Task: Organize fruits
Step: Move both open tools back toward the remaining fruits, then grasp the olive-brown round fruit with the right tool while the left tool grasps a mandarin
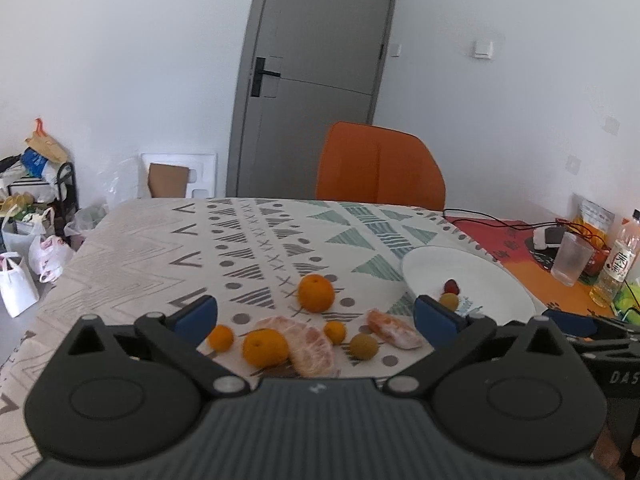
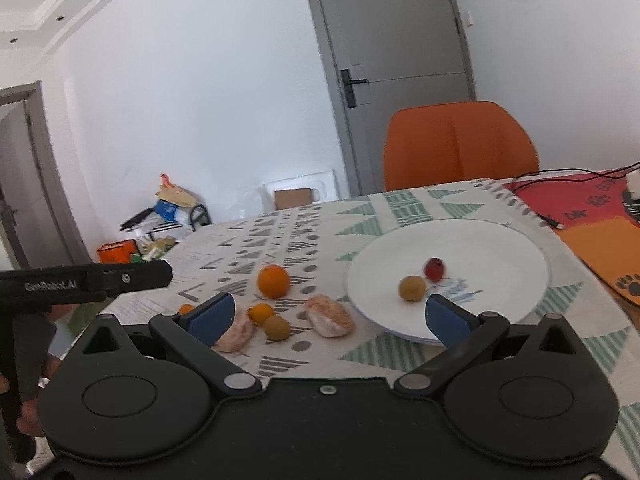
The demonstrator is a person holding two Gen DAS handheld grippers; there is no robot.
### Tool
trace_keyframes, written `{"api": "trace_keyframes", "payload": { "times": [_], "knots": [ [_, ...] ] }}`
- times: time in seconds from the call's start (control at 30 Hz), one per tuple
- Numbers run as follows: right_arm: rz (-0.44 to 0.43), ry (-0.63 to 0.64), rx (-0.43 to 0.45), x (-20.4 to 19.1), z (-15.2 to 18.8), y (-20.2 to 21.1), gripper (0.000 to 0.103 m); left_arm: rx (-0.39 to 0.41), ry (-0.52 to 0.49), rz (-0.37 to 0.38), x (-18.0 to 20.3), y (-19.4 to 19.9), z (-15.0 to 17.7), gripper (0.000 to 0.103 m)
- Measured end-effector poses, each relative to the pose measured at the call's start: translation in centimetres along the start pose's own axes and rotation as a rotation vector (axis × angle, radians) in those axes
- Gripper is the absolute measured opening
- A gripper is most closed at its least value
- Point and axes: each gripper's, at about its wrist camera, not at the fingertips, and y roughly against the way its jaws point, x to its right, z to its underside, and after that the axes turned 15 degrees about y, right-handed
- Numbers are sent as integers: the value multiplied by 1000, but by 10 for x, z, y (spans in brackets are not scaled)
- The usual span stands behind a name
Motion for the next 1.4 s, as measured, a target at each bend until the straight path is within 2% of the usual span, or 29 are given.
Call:
{"api": "trace_keyframes", "payload": {
  "times": [0.47,0.57,0.73,0.8,0.97,1.07,1.13,1.3,1.37,1.4],
  "knots": [
    [-98,22,-72,-34,2,-37,103,-8,74,-32,-50,8,-3,103],
    [-107,29,-91,-39,1,-45,101,-1,102,-63,-61,8,-3,103],
    [-113,35,-129,-41,0,-60,84,-13,158,-79,-78,4,-6,103],
    [-117,33,-141,-40,1,-66,81,-8,159,-93,-82,3,-6,103],
    [-134,43,-157,-42,-2,-79,73,-15,180,-61,-89,-2,-7,101],
    [-148,58,-175,-45,-2,-86,60,-12,183,-60,-88,-7,-6,101],
    [-156,68,-198,-47,-3,-92,44,-18,195,-62,-88,-10,-7,98],
    [-151,71,-226,-46,-1,-103,42,-36,170,-76,-83,-23,-3,88],
    [-141,63,-239,-44,1,-107,42,-60,181,-72,-83,-30,0,78],
    [-138,57,-245,-43,2,-109,42,-71,186,-67,-82,-33,1,76]
  ]
}}
